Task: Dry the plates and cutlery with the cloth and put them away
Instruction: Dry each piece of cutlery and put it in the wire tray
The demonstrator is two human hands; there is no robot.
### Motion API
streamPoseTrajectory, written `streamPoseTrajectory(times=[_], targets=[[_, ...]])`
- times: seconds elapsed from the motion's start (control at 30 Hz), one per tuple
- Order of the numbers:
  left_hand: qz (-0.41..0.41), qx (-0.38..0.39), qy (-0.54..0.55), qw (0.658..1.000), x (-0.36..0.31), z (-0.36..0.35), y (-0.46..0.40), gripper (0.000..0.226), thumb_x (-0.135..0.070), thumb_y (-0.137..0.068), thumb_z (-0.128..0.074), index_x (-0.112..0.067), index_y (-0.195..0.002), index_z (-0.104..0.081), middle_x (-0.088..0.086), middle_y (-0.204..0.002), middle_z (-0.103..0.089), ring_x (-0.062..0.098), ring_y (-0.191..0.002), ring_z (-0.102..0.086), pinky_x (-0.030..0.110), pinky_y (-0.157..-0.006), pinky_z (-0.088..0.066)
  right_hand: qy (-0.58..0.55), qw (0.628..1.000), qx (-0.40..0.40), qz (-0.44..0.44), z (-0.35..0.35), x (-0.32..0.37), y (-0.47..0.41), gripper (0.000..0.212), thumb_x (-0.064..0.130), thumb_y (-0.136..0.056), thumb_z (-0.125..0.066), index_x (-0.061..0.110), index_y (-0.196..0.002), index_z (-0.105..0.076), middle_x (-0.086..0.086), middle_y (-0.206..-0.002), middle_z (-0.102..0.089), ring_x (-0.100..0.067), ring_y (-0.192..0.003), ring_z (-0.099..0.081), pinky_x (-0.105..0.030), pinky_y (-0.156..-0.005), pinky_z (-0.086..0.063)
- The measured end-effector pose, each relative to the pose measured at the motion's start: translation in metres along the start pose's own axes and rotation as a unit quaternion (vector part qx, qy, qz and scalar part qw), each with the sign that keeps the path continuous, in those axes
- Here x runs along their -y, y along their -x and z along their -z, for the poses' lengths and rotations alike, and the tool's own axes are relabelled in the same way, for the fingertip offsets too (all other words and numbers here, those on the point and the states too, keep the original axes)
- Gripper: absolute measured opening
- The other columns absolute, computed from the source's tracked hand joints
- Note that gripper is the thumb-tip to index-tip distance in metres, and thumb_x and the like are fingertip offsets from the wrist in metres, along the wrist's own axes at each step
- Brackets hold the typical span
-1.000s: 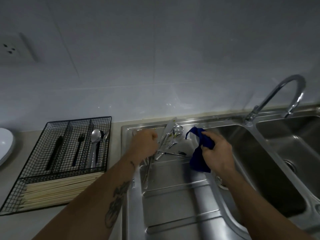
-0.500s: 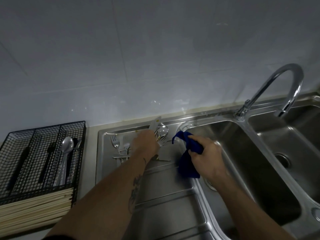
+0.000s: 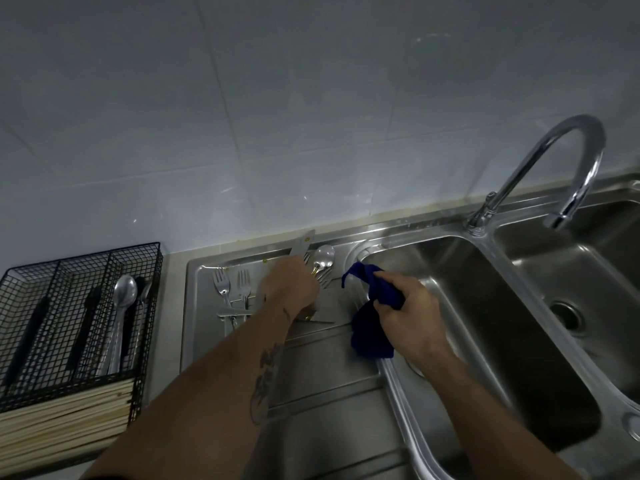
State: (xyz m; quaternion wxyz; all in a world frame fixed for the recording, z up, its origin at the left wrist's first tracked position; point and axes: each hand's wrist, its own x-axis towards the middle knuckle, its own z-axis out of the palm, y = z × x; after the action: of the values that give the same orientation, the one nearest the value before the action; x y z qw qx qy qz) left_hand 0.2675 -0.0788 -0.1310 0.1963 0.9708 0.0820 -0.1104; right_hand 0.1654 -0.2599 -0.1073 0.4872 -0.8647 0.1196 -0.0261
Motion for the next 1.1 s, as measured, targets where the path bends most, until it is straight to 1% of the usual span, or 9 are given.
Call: streamPoseTrajectory(times=[0.1,0.17,0.27,0.43,0.53,0.67,0.83,0.93,1.1], targets=[[-0.008,0.015,0.014,1.0,0.0,0.004,-0.004,0.021,-0.017,-0.087,-0.061,-0.003,-0.102,-0.064,0.007,-0.088,-0.064,0.026,-0.079,-0.064,0.034,-0.069,-0.054,0.003,1.0,0.003,0.003,0.0,-0.001,0.0,0.051,0.0,-0.083,-0.063,0.028,-0.125,-0.063,0.003,-0.117,-0.061,-0.013,-0.103,-0.06,-0.036,-0.095,-0.053],[-0.007,0.019,0.024,1.0,-0.002,0.01,-0.005,0.008,-0.011,-0.086,-0.058,-0.004,-0.087,-0.061,0.009,-0.089,-0.067,0.028,-0.083,-0.066,0.034,-0.071,-0.055,0.004,1.0,0.004,0.006,0.0,0.0,0.001,0.051,0.0,-0.082,-0.064,0.028,-0.126,-0.062,0.003,-0.119,-0.061,-0.013,-0.104,-0.06,-0.037,-0.094,-0.053],[-0.005,0.011,0.047,0.999,-0.002,0.016,-0.007,0.02,-0.008,-0.087,-0.054,-0.01,-0.067,-0.05,0.008,-0.081,-0.065,0.027,-0.079,-0.066,0.035,-0.071,-0.057,0.011,1.0,0.005,0.009,0.0,0.001,0.002,0.052,0.001,-0.082,-0.064,0.028,-0.127,-0.062,0.004,-0.12,-0.061,-0.013,-0.105,-0.059,-0.036,-0.094,-0.053],[-0.023,0.026,0.079,0.996,0.003,0.03,-0.01,0.022,-0.007,-0.092,-0.05,0.0,-0.073,-0.058,0.005,-0.066,-0.054,0.015,-0.056,-0.051,0.023,-0.049,-0.039,0.023,0.999,-0.001,0.022,0.001,0.004,0.004,0.053,0.0,-0.082,-0.064,0.026,-0.128,-0.061,0.003,-0.121,-0.059,-0.013,-0.105,-0.058,-0.031,-0.095,-0.051],[-0.044,0.031,0.113,0.992,0.007,0.041,-0.001,0.024,-0.01,-0.094,-0.05,0.002,-0.079,-0.065,0.009,-0.073,-0.064,0.022,-0.063,-0.061,0.032,-0.059,-0.052,0.079,0.995,-0.011,0.058,-0.001,0.01,0.005,0.057,-0.001,-0.078,-0.065,0.023,-0.13,-0.061,0.002,-0.125,-0.056,-0.013,-0.107,-0.055,-0.02,-0.091,-0.045],[-0.093,0.057,0.143,0.984,0.013,0.058,0.029,0.022,-0.008,-0.09,-0.054,-0.011,-0.092,-0.075,-0.001,-0.09,-0.07,0.017,-0.082,-0.066,0.025,-0.067,-0.051,0.172,0.966,-0.036,0.189,-0.011,0.031,0.011,0.062,0.001,-0.07,-0.068,0.018,-0.129,-0.062,0.0,-0.129,-0.055,-0.021,-0.115,-0.049,-0.03,-0.098,-0.046],[-0.133,0.056,0.201,0.969,0.019,0.089,0.081,0.023,-0.004,-0.084,-0.055,-0.017,-0.068,-0.066,-0.005,-0.059,-0.059,0.01,-0.056,-0.052,0.019,-0.051,-0.037,0.303,0.9,-0.02,0.313,-0.026,0.07,0.031,0.065,0.008,-0.061,-0.067,0.019,-0.125,-0.062,-0.004,-0.131,-0.054,-0.028,-0.106,-0.049,-0.04,-0.087,-0.047],[-0.134,0.04,0.227,0.964,0.032,0.104,0.11,0.018,-0.001,-0.08,-0.055,-0.008,-0.071,-0.068,-0.005,-0.055,-0.056,0.007,-0.05,-0.048,0.018,-0.048,-0.037,0.365,0.877,-0.008,0.313,-0.031,0.077,0.041,0.064,0.013,-0.062,-0.067,0.025,-0.125,-0.06,0.002,-0.131,-0.053,-0.027,-0.105,-0.048,-0.043,-0.081,-0.046],[-0.153,0.003,0.221,0.963,0.057,0.113,0.143,0.023,-0.006,-0.079,-0.062,-0.025,-0.068,-0.067,-0.012,-0.059,-0.061,0.001,-0.054,-0.054,0.016,-0.054,-0.043,0.35,0.892,-0.066,0.278,-0.024,0.082,0.064,0.064,0.011,-0.06,-0.071,0.023,-0.123,-0.064,0.002,-0.12,-0.061,-0.027,-0.094,-0.049,-0.04,-0.073,-0.048]])
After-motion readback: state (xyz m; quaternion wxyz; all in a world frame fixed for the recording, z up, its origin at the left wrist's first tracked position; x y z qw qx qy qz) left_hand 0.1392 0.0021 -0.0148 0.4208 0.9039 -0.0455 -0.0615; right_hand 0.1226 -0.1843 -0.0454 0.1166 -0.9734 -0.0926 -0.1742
